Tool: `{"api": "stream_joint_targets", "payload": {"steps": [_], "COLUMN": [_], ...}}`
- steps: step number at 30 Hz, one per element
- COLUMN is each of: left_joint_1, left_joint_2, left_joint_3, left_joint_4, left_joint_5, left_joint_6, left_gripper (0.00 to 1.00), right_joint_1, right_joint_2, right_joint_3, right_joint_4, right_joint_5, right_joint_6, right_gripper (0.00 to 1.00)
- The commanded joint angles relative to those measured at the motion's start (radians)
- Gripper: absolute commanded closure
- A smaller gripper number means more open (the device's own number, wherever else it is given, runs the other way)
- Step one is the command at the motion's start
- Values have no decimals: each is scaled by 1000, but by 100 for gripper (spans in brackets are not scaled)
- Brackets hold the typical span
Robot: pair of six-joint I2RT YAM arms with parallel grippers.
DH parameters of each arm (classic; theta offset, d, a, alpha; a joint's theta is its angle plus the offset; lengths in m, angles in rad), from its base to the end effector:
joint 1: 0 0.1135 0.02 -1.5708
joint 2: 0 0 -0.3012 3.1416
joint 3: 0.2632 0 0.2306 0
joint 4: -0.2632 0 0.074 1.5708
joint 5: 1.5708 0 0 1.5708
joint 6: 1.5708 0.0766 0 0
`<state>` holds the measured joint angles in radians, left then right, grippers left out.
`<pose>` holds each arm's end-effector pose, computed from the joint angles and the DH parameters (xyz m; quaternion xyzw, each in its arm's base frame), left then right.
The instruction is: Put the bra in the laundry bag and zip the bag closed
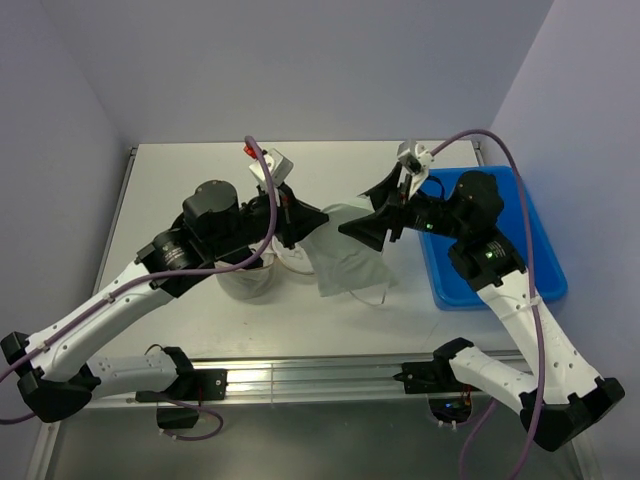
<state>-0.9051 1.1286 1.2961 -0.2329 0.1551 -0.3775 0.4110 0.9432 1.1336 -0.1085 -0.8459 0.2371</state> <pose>0.1451 -0.2039 0.4722 0.2409 0.6887 -0.4530 0.5123 0.1373 0.1224 0.4686 -0.3544 0.5893 0.4772 0.5472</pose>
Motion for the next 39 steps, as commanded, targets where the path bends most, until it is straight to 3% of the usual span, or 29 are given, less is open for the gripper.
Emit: {"api": "stream_joint_targets", "payload": {"steps": [1, 3, 6, 7, 9, 10, 11, 12, 14, 16, 23, 30, 36, 39], "left_joint_1": [-9, -11, -12, -12, -12, -12, -12, -12, -12, -12, -12, -12, -12, -12], "left_joint_2": [-30, -32, -39, -46, -70, -82, -108, -124, -183, -240, -428, -368, -300, -286], "left_joint_3": [34, 34, 31, 16, -6, -33, -53, -72, -139, -235, -434, -468, -459, -455], "left_joint_4": [-20, -16, -16, -8, 3, 7, 21, 29, 53, 93, 159, 233, 316, 330], "left_joint_5": [-25, -26, -54, -61, -83, -91, -97, -98, -112, -126, -100, 61, 93, 77], "left_joint_6": [35, 32, 22, 17, -1, -7, -18, -24, -31, -50, -80, -77, -74, -83], "left_gripper": [100, 100, 100, 99, 81, 68, 40, 28, 10, 1, 1, 1, 1, 22], "right_joint_1": [40, 55, 58, 58, 58, 58, 58, 58, 57, 55, 55, 55, 55, 55], "right_joint_2": [-29, -41, -60, -75, -87, -87, -86, -78, -66, -41, 9, 34, 25, 25], "right_joint_3": [-32, -55, -93, -110, -107, -92, -83, -71, -34, 15, 124, 186, 181, 175], "right_joint_4": [-10, 30, 101, 124, 184, 193, 199, 201, 204, 194, 190, 197, 190, 178], "right_joint_5": [-84, -91, -91, -78, -38, -27, -10, -4, 4, -7, -82, -104, -98, -99], "right_joint_6": [-15, 5, 42, 59, 87, 88, 91, 88, 85, 76, 70, 87, 77, 59], "right_gripper": [26, 39, 73, 89, 100, 100, 100, 100, 100, 100, 100, 100, 100, 100]}}
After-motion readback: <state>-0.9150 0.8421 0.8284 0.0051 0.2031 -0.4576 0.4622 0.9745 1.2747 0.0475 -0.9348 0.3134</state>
